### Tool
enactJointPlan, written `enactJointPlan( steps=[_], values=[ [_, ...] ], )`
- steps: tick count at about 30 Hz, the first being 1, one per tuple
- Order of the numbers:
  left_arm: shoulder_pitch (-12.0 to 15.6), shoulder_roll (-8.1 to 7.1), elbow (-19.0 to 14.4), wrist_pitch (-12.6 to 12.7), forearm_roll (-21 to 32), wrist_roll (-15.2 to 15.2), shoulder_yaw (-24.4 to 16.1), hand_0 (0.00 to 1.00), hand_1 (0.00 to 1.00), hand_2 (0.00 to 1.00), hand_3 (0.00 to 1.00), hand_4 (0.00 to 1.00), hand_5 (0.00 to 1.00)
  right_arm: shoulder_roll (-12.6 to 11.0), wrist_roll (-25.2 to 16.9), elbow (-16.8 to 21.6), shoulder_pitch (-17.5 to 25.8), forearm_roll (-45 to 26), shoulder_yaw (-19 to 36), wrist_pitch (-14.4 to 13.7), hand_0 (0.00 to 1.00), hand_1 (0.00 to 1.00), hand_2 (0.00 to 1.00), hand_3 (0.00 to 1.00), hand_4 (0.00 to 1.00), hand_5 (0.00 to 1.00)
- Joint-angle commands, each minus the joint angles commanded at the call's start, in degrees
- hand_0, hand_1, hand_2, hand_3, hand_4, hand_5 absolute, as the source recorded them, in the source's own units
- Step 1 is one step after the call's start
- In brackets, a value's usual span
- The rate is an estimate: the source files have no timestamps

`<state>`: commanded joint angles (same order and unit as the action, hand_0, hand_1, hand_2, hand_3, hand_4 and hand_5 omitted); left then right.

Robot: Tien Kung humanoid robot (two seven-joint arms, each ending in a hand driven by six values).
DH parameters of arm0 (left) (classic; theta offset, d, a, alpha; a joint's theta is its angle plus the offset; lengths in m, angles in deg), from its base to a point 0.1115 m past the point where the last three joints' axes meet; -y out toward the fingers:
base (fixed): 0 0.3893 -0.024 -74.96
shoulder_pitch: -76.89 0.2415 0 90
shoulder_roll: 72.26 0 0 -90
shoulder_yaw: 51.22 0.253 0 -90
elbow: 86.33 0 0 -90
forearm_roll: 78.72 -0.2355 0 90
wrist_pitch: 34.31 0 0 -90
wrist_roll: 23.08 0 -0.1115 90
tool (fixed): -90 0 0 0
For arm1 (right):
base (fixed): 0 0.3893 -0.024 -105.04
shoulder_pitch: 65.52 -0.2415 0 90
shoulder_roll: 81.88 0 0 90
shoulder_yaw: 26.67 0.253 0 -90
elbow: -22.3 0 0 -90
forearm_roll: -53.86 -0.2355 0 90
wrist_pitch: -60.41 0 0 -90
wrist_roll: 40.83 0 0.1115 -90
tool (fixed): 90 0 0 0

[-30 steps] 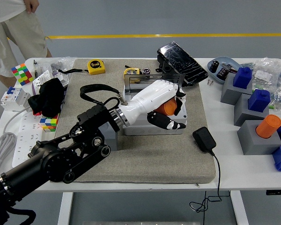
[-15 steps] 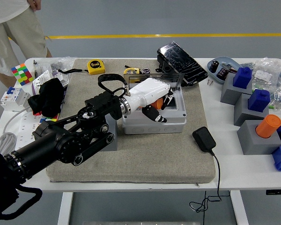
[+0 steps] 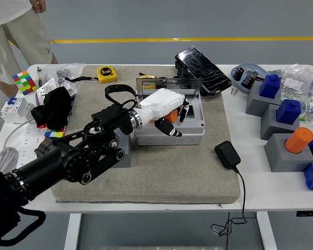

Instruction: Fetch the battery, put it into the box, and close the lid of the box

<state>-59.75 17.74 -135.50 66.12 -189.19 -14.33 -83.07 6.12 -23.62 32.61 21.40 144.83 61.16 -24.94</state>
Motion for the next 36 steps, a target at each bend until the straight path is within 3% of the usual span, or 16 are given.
enactJointPlan(
  steps=[16,17,22,23,28,29,36],
  values=[
    [-0.32,0.00,0.35,0.16,-0.60,-0.46,-1.75,0.101,0.141,0.201,0.308,0.998,0.076,-0.03,-0.34,0.00,-0.15,-1.08,-1.67,0.02,0.635,0.648,0.668,0.599,0.989,0.566],
    [-0.40,0.00,0.32,0.06,-0.64,-0.47,-1.84,0.135,0.179,0.226,0.375,0.998,0.088,-0.04,-0.31,0.00,-0.12,-0.92,-1.56,0.03,0.635,0.647,0.668,0.599,0.989,0.566],
    [-0.57,0.00,0.29,-0.74,-1.10,-0.64,-2.15,0.135,0.179,0.226,0.375,0.998,0.088,-0.04,-0.28,0.00,-0.04,-0.64,-1.35,0.06,0.635,0.647,0.668,0.599,0.989,0.566],
    [-0.55,0.00,0.27,-0.80,-1.17,-0.64,-2.18,0.294,0.438,0.453,0.613,0.998,0.118,-0.03,-0.30,0.00,-0.04,-0.69,-1.40,0.06,0.635,0.647,0.668,0.598,0.990,0.567],
    [-0.63,0.00,0.04,-1.21,-1.54,-0.84,-2.27,0.294,0.438,0.453,0.613,0.998,0.118,0.02,-0.35,0.00,-0.07,-0.85,-1.45,0.04,0.635,0.647,0.668,0.598,0.990,0.567],
    [-0.63,0.00,-0.02,-1.28,-1.59,-0.93,-2.30,0.410,0.611,0.619,0.707,0.998,0.204,0.05,-0.36,0.00,-0.07,-0.90,-1.42,0.02,0.635,0.647,0.668,0.599,0.989,0.566],
    [-0.61,0.00,-0.64,-1.95,-1.78,-1.85,-2.43,0.432,0.628,0.637,0.722,0.998,0.222,0.09,-0.41,0.00,-0.12,-1.27,-1.59,-0.02,0.635,0.647,0.668,0.600,0.989,0.566]
  ],
)
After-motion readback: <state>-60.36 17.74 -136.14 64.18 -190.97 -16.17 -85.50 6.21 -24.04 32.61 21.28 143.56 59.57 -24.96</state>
